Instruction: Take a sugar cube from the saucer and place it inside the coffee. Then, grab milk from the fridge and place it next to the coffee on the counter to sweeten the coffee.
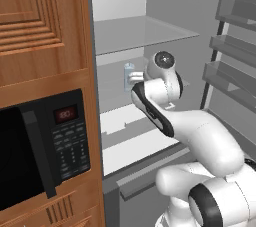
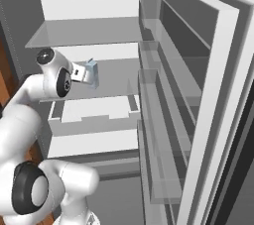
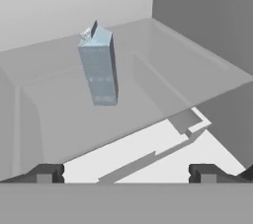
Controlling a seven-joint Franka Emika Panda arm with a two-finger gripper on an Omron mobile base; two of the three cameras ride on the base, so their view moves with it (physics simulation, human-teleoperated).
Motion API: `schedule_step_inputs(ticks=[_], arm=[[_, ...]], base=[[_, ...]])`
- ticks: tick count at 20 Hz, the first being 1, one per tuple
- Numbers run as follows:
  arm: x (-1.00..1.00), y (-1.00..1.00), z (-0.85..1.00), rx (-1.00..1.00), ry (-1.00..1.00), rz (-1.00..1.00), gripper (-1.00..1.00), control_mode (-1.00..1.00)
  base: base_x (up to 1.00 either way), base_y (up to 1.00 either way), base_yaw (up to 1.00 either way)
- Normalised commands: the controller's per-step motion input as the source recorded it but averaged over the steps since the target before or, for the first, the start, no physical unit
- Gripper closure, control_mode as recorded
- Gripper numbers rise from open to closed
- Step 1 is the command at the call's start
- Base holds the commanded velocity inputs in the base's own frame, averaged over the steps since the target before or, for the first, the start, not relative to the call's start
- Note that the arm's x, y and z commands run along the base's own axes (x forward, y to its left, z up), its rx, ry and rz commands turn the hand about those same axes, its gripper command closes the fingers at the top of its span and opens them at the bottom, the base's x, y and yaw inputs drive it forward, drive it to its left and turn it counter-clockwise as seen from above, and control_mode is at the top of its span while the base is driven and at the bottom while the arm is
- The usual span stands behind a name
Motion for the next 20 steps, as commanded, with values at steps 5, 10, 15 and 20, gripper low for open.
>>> schedule_step_inputs(ticks=[5, 10, 15, 20], arm=[[0.34, 0.11, 0.00, 0.00, 0.00, -0.01, -1.00, -1.00], [0.21, 0.14, -0.08, 0.00, 0.00, 0.00, -1.00, -1.00], [0.24, 0.05, -0.18, 0.00, 0.00, 0.00, -1.00, -1.00], [0.28, 0.01, -0.22, 0.00, 0.00, 0.00, -1.00, -1.00]], base=[[0.00, 0.00, 0.00], [0.00, 0.00, 0.00], [0.00, 0.00, 0.00], [0.00, 0.00, 0.00]])
